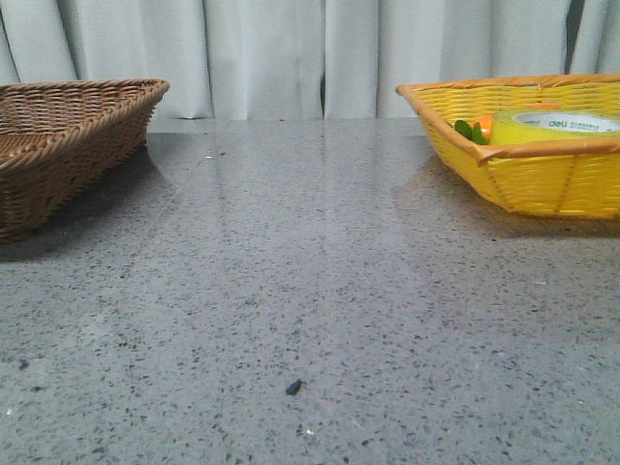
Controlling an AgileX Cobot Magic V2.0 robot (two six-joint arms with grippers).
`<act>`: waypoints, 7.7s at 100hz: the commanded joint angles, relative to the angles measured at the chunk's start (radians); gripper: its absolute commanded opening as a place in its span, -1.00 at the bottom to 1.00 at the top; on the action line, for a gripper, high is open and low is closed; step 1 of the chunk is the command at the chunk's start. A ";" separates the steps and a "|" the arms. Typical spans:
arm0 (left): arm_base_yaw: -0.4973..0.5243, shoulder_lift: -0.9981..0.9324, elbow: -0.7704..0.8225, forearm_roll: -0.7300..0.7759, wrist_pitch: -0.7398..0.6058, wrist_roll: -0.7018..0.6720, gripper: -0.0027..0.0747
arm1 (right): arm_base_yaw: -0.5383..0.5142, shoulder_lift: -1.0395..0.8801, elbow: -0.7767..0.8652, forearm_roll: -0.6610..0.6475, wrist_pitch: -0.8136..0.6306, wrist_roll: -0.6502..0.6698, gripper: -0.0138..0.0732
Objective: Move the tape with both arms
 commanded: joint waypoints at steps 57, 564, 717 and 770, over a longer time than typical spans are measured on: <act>0.003 -0.028 0.008 -0.007 -0.050 -0.010 -0.99 | -0.006 -0.021 0.021 -0.012 -0.025 -0.007 -0.84; -0.086 0.550 -0.679 -0.270 0.233 0.129 -0.01 | 0.219 1.760 -1.678 -0.082 0.982 -0.043 -0.66; -0.086 0.577 -0.778 -0.384 0.293 0.244 -0.01 | 0.578 1.923 -2.156 0.094 0.980 -0.071 0.06; -0.247 1.071 -1.300 -0.474 0.483 0.441 -0.01 | 0.643 1.341 -2.014 0.092 0.980 -0.113 -0.81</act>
